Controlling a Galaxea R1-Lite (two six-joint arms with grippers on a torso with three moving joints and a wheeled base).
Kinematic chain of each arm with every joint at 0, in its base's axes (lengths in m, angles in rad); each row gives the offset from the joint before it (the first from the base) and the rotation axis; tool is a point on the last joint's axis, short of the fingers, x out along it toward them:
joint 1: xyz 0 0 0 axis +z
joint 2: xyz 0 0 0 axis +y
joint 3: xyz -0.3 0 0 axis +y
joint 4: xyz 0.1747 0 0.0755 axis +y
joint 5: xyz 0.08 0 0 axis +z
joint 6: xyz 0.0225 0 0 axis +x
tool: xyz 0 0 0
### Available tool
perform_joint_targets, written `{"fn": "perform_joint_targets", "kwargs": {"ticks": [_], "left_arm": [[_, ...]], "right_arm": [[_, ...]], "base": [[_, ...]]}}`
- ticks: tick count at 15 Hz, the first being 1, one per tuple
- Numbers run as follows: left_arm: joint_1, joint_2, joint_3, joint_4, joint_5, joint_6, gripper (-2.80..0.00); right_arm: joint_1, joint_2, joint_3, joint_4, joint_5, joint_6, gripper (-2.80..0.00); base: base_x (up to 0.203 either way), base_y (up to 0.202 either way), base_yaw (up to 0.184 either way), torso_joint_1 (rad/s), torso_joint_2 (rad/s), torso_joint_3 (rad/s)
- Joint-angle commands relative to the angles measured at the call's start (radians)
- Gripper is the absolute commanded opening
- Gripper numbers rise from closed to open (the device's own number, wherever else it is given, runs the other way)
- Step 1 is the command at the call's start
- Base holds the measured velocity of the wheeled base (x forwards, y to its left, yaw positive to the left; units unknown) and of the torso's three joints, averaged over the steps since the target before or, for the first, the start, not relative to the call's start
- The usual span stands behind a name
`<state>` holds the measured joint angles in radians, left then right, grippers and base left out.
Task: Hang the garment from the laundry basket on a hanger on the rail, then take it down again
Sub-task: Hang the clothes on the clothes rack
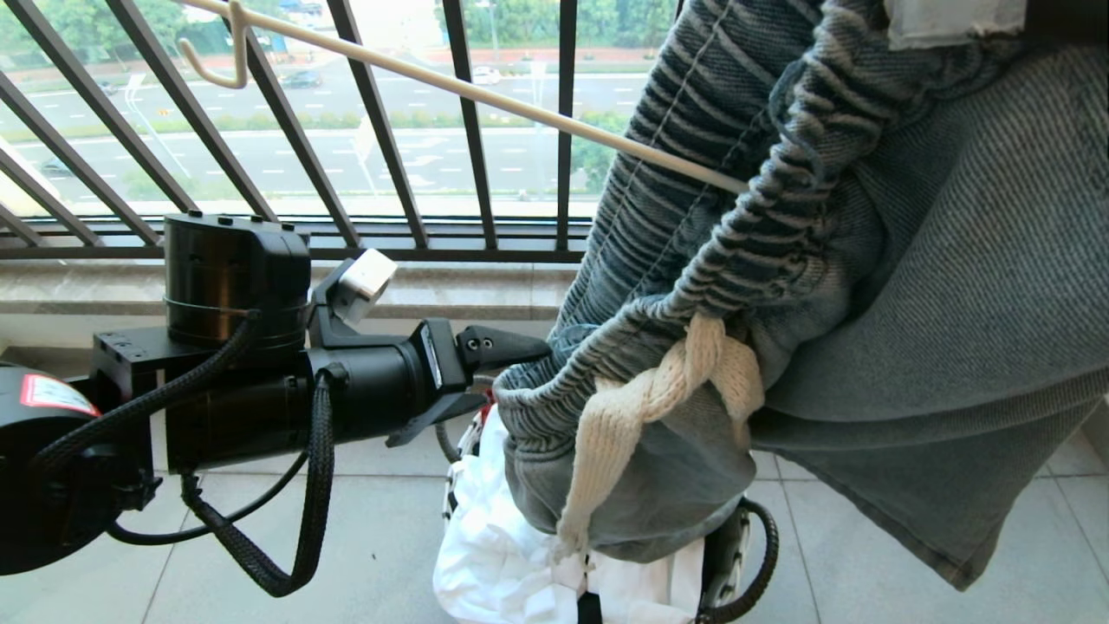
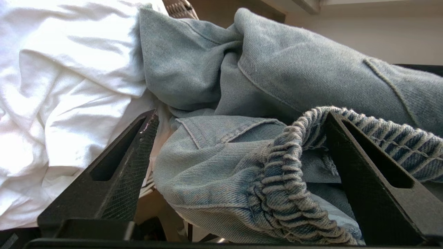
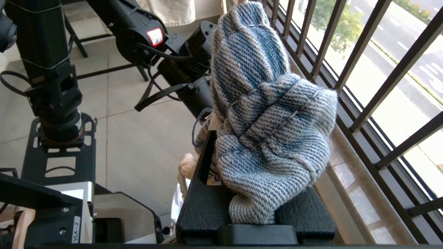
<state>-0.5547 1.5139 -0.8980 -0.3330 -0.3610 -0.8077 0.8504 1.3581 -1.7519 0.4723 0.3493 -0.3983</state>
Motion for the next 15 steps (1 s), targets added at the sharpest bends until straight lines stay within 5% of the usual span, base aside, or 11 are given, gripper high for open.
{"fn": "perform_joint_targets", "kwargs": {"ticks": [1,5,14,15], "left_arm": [[-0.015,-0.024,-0.023,0.072,-0.018,0.006,0.0],[-0.048,-0.004,-0.098,0.28,-0.033,0.089,0.0],[-0.041,0.014,-0.1,0.281,-0.035,0.096,0.0],[-0.034,0.013,-0.101,0.279,-0.033,0.096,-2.8]], "right_arm": [[-0.016,0.001,-0.001,0.002,-0.001,-0.006,-2.8],[-0.024,0.006,-0.001,-0.003,0.0,-0.01,-2.8],[-0.024,-0.001,0.003,-0.024,-0.001,-0.008,-2.8],[-0.024,-0.006,0.004,-0.023,-0.001,-0.008,-2.8]], "base": [[0.0,0.0,0.0,0.0,0.0,0.0],[0.0,0.0,0.0,0.0,0.0,0.0],[0.0,0.0,0.0,0.0,0.0,0.0],[0.0,0.0,0.0,0.0,0.0,0.0]]}}
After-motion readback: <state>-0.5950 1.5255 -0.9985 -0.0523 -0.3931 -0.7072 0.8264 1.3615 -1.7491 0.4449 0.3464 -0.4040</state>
